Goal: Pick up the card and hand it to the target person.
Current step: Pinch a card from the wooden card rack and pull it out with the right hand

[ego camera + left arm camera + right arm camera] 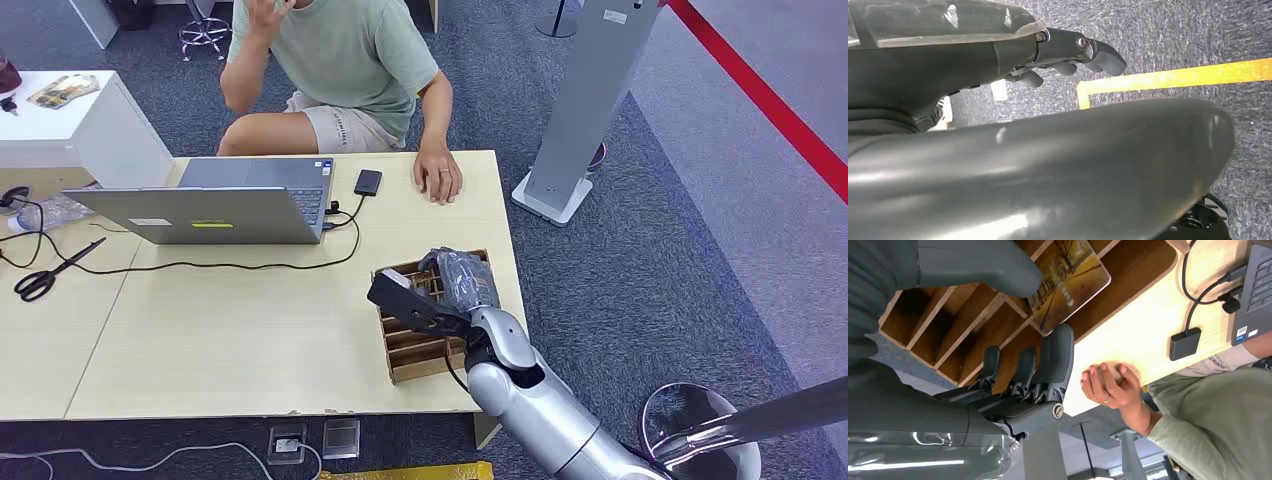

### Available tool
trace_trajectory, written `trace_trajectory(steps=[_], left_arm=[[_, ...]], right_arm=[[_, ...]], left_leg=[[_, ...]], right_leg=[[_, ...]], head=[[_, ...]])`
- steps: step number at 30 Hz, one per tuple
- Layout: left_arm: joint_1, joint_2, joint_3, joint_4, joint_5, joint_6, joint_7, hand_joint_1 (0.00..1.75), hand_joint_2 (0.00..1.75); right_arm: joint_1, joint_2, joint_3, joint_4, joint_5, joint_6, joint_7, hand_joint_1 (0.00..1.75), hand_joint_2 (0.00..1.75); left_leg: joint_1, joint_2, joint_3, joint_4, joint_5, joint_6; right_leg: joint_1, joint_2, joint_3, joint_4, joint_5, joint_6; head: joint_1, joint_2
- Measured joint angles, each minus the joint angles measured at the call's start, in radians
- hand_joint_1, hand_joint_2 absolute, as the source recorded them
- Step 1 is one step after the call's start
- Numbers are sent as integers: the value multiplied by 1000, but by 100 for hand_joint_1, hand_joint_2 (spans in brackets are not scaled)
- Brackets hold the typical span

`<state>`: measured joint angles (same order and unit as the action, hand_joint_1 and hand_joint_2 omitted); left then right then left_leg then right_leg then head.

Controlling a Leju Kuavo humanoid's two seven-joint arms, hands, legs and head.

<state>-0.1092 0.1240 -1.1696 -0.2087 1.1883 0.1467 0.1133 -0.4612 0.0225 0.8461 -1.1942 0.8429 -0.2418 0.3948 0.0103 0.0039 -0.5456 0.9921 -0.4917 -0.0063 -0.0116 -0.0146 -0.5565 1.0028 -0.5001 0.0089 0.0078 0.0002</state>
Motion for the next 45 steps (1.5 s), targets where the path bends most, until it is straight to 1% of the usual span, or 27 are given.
trace_trajectory(steps=[5, 17, 26, 30, 32, 34, 37, 39, 40, 43, 44, 45], left_arm=[[0, 0, 0, 0, 1, 0, 2, 0, 0], [0, 0, 0, 0, 3, 0, 8, 0, 0], [0, 0, 0, 0, -2, -7, 5, 0, 0], [0, 0, 0, 0, -3, -9, 5, 0, 0], [0, 0, 0, 0, -4, -10, 5, 0, 0], [0, 0, 0, 0, -5, -10, 5, 0, 0], [0, 0, 0, 0, -5, -11, 5, 0, 0], [0, 0, 0, 0, -5, -12, 5, 0, 0], [0, 0, 0, 0, -5, -13, 4, 0, 0], [0, 0, 0, 0, -5, -14, 2, 0, 0], [0, 0, 0, 0, -5, -14, 2, 0, 0], [0, 0, 0, 0, -5, -15, 1, 0, 0]], right_arm=[[0, 6, 2, 14, -9, -2, -8, 91, 175], [-3, 18, 4, 44, -25, -11, -17, 84, 175], [6, 20, 8, 55, -22, -10, 8, 86, 175], [9, 20, 8, 55, -21, -10, 12, 95, 175], [9, 20, 8, 55, -21, -9, 12, 106, 175], [9, 20, 8, 55, -20, -9, 12, 113, 175], [8, 20, 8, 55, -18, -9, 12, 111, 175], [8, 20, 8, 54, -18, -9, 12, 113, 175], [8, 20, 8, 54, -17, -10, 12, 118, 175], [8, 20, 8, 54, -17, -10, 12, 140, 175], [8, 20, 7, 54, -16, -11, 12, 145, 175], [8, 20, 7, 54, -16, -11, 12, 147, 175]], left_leg=[[0, 0, 0, 0, 0, 0], [0, 0, 1, 0, 0, 0], [0, 0, 1, 0, 0, 0], [0, 0, 1, 0, 0, 0], [0, 0, 1, 0, 0, 0], [0, 0, 1, 0, 0, 0], [0, 0, 1, 0, 0, 0], [0, 0, 1, 0, 0, 0], [0, 0, 1, 0, 0, 0], [0, 0, 1, 0, 0, 0], [0, 0, 1, 0, 0, 0], [0, 0, 1, 0, 0, 0]], right_leg=[[0, 0, 0, 0, 0, 0], [0, 0, 0, 0, 0, 0], [0, 0, 0, 0, 0, 0], [0, 0, 0, 0, 0, 0], [0, 0, 0, 0, 0, 0], [0, 0, 0, 0, 0, 0], [0, 0, 0, 0, 0, 0], [0, 0, 0, 0, 0, 0], [0, 0, 0, 0, 0, 0], [0, 0, 0, 0, 0, 0], [0, 0, 0, 0, 0, 0], [0, 0, 0, 0, 0, 0]], head=[[0, 0], [0, 0], [0, 0], [1, 0], [0, 0], [0, 0], [0, 0], [0, 0], [0, 0], [0, 0], [0, 0], [0, 0]])
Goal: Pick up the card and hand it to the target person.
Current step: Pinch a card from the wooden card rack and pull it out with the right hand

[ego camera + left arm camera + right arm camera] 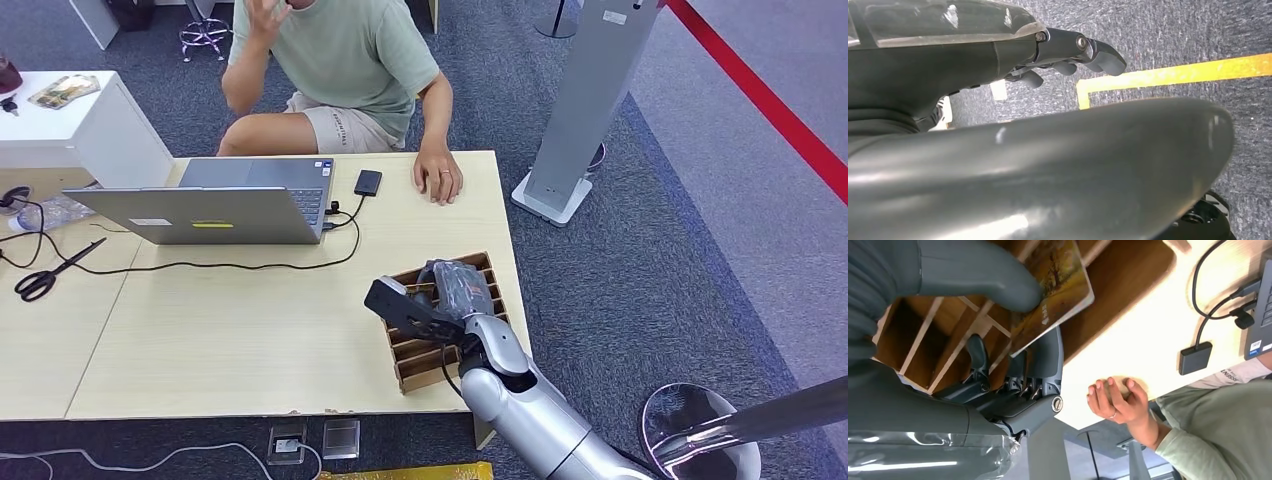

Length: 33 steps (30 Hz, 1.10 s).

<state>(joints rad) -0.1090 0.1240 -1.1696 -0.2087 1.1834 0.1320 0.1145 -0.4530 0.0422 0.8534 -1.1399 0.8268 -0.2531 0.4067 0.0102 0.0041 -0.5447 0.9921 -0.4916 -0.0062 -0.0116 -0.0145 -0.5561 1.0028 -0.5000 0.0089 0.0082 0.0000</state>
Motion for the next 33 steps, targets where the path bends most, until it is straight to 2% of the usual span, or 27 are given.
trace_trajectory(steps=[5, 21, 33], left_arm=[[0, 0, 0, 0, 0, 0, -1, 0, 0], [0, 0, 0, 0, -5, 3, -2, 0, 0], [2, 0, 0, 0, 7, 6, -4, 0, 0]], right_arm=[[0, -1, 0, 0, 1, -1, -3, 169, 175], [15, -10, -3, -32, 5, -22, -16, 169, 175], [73, -66, -36, -258, 26, -47, -17, 169, 175]], left_leg=[[0, 0, 0, 0, 0, 0], [0, 0, 0, 0, 0, 0], [0, 0, 0, 0, 0, 0]], right_leg=[[0, 0, 0, 0, 0, 0], [0, 0, 0, 0, 0, 0], [0, 0, -1, 0, 0, 0]], head=[[0, 0], [0, 0], [0, 0]])
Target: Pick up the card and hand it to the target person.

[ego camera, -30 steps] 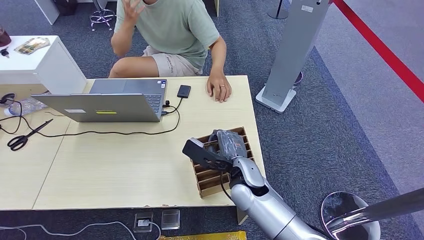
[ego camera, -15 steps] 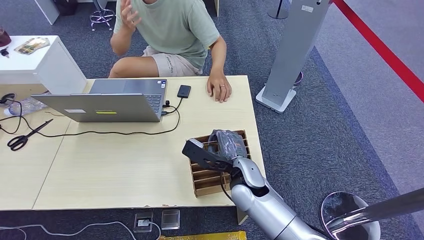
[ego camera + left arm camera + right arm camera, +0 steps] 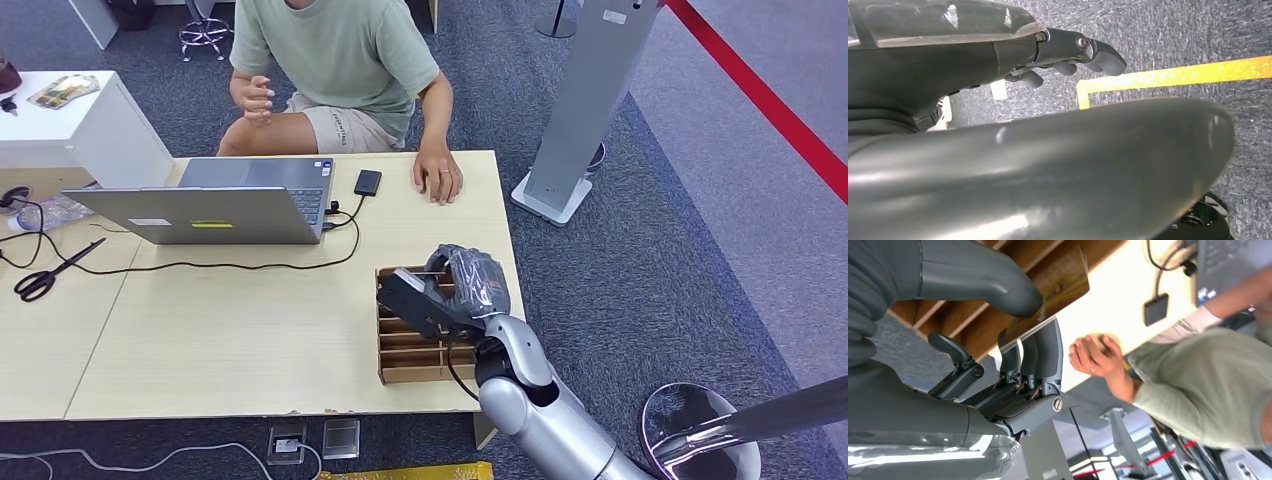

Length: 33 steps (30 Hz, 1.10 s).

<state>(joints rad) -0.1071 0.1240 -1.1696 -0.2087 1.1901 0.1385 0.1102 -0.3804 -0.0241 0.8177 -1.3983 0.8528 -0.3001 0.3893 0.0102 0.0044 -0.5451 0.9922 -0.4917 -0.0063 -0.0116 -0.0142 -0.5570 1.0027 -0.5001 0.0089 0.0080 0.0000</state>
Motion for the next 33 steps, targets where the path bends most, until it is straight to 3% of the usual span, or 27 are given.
trace_trajectory(steps=[10, 17, 27, 33], left_arm=[[0, 0, 0, 0, 0, -4, 0, 0, 0], [-1, 0, 0, 0, -13, -10, -2, 0, 0], [-5, 0, -4, 0, -36, -19, -32, 0, 0], [-6, 1, -5, 0, -36, -19, -10, 0, 0]], right_arm=[[32, -43, -23, -147, 1, 4, 7, 169, 175], [2, -45, -25, -142, -41, 26, -34, 169, 175], [-318, 23, -23, 227, -130, 21, -124, 169, 175], [-431, 59, -22, 438, -139, 11, -129, 169, 175]], left_leg=[[0, 0, 0, 0, 0, 0], [0, 0, -1, 0, 0, 0], [0, -1, -1, 0, 1, 0], [0, -1, -1, 0, 1, 0]], right_leg=[[0, 0, 0, 0, 0, 0], [0, 0, 0, 0, 0, 0], [0, -1, 1, 1, 1, 0], [0, -1, 0, 0, 1, 0]], head=[[0, 0], [0, 0], [0, 0], [0, 0]])
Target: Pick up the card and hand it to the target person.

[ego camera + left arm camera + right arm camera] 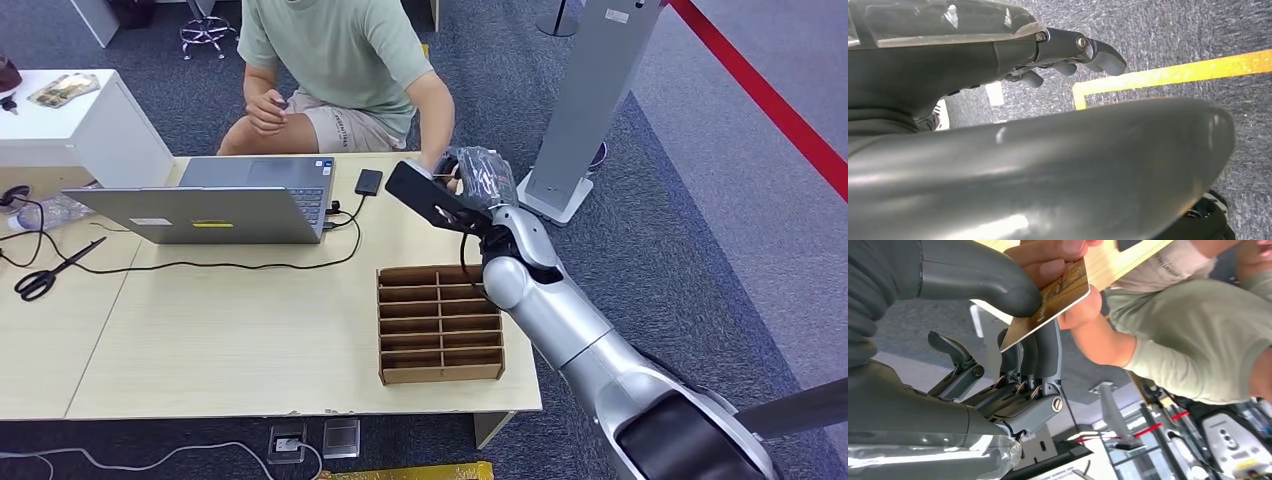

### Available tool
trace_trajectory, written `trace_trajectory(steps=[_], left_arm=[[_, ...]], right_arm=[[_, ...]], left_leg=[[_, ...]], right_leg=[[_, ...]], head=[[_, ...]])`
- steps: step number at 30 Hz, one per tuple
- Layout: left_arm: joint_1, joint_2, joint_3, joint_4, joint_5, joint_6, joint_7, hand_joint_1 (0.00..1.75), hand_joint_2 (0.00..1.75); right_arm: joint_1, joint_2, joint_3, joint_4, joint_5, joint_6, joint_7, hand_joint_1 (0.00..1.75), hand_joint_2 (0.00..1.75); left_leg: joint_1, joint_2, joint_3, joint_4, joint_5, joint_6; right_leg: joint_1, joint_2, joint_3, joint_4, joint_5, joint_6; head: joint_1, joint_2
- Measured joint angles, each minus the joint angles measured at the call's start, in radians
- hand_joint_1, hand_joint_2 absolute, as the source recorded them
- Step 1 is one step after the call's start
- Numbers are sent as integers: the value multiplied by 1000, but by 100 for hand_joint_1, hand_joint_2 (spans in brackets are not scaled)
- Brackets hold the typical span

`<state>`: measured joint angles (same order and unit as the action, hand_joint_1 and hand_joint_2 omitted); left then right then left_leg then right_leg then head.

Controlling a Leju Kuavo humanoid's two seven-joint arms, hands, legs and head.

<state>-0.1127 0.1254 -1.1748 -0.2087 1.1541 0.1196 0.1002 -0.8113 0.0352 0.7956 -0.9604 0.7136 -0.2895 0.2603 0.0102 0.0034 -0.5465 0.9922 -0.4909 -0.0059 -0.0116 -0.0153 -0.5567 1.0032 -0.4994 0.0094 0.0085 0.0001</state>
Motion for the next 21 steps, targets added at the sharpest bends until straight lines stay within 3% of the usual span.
trace_trajectory(steps=[2, 6, 21], left_arm=[[0, 0, 0, 0, 1, 0, 6, 0, 0], [0, 2, -1, 0, 3, -1, 16, 0, 0], [1, 8, -1, 0, 15, -1, -31, 0, 0]], right_arm=[[-17, 11, 1, 53, 1, 1, 3, 169, 175], [-32, 29, 5, 135, 4, 5, 2, 0, 175], [-37, 45, 6, 229, 8, -14, -20, 0, 175]], left_leg=[[0, 0, 0, 0, 0, 0], [0, 0, 0, 0, 0, 0], [0, 0, 1, 0, 0, 0]], right_leg=[[0, 0, 0, 0, 0, 0], [0, 0, 0, 0, 0, 0], [0, 0, 0, 0, 0, 0]], head=[[0, 0], [0, 0], [0, 0]])
